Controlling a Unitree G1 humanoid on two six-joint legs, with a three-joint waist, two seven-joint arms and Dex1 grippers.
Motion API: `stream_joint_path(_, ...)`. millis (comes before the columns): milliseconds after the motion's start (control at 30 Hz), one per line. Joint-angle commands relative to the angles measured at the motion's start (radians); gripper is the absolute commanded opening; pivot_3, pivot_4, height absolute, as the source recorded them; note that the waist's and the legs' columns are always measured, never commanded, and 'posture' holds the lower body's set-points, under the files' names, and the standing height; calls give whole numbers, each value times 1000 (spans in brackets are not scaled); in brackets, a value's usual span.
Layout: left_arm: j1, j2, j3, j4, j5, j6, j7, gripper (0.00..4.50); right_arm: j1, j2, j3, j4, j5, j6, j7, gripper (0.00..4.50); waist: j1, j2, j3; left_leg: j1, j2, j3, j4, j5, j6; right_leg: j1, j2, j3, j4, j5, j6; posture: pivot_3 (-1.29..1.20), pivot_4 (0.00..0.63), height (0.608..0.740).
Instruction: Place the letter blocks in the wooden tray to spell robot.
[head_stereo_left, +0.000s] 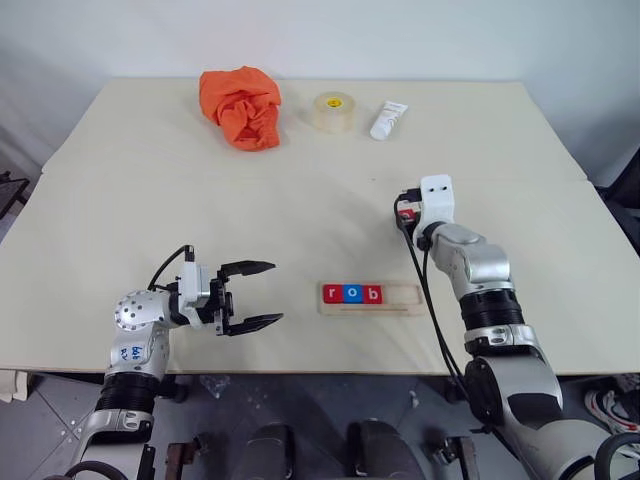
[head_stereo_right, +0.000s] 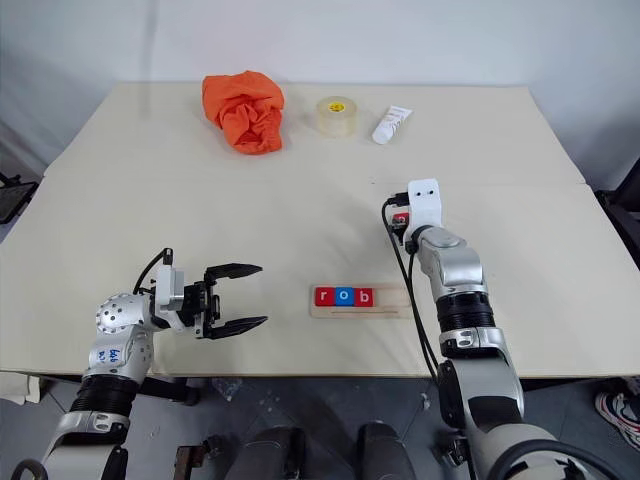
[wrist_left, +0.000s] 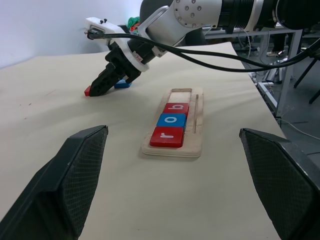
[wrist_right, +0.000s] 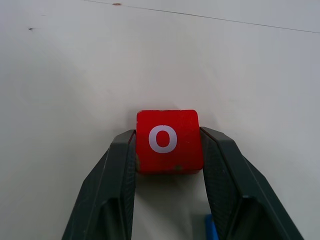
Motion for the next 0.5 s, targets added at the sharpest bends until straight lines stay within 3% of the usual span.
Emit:
stream_joint_path(33,-2,3,10,-14,-14,-7,-14,4500,1,-49,-21,-152,21,31,34,1463,1,0,0,-1,0,0,0,0,0,-1,0,0,0,0,0,0,150,740)
stream_joint_path(300,-27,25,13,20,-27,9,-93,4500,218,-218,-90,-654,115,209,151,1463,6,0,0,-7,0,0,-1,0,1,-7,0,0,0,0,0,0,150,740)
stream_joint_path(500,-58,25,16,45,-28,1,-128,4500,575,-289,-193,-957,170,290,197,1463,8,0,0,-6,0,0,-1,-1,1,-5,0,0,-1,0,0,0,150,740)
